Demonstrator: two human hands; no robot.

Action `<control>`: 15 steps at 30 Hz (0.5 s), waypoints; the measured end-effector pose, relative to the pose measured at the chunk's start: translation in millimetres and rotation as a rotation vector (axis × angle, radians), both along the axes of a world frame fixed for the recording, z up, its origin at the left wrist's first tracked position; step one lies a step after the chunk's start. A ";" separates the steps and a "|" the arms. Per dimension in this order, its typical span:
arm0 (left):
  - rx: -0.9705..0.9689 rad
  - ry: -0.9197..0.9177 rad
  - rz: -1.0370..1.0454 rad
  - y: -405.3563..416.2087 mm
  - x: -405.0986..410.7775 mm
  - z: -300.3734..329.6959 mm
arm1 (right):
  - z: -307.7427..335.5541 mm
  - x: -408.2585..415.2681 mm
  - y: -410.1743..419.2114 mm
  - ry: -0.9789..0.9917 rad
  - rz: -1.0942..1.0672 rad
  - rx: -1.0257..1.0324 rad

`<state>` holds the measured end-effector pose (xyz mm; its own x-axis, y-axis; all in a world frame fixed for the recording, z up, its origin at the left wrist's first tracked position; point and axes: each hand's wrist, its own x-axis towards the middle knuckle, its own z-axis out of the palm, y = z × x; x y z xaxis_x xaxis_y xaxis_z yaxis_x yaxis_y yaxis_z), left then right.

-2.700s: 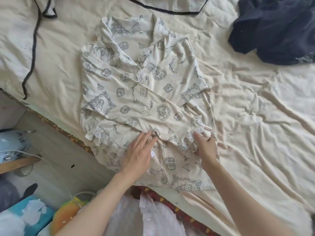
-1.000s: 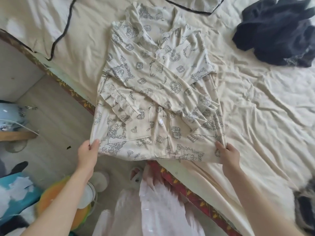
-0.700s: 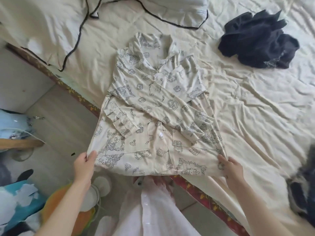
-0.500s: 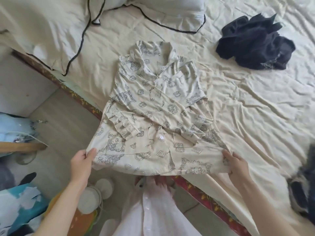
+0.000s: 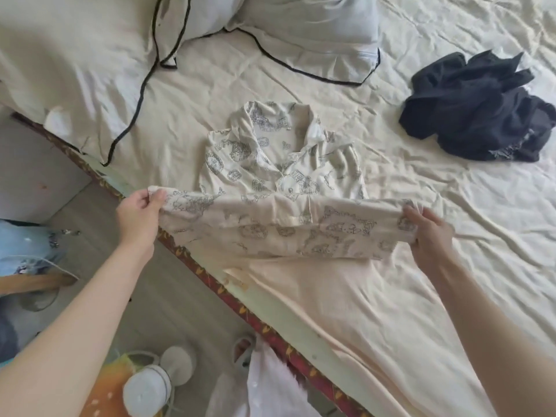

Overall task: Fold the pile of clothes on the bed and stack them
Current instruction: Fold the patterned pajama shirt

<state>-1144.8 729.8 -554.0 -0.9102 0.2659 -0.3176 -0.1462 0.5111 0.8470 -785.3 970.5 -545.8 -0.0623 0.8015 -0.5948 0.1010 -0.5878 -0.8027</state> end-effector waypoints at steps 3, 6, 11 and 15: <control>-0.040 -0.048 0.016 28.1 -20.3 -20.4 | -18.8 -21.7 30.1 -0.058 0.031 -0.026; -0.092 -0.157 -0.052 47.6 -35.8 -43.9 | -48.0 -32.9 51.7 -0.123 0.064 -0.107; -0.228 -0.383 -0.139 47.9 -31.2 -74.7 | -73.8 -43.2 58.4 -0.193 0.074 -0.323; -0.268 -0.356 -0.131 51.8 -24.8 -77.4 | -78.5 -52.8 63.8 -0.319 0.100 -0.339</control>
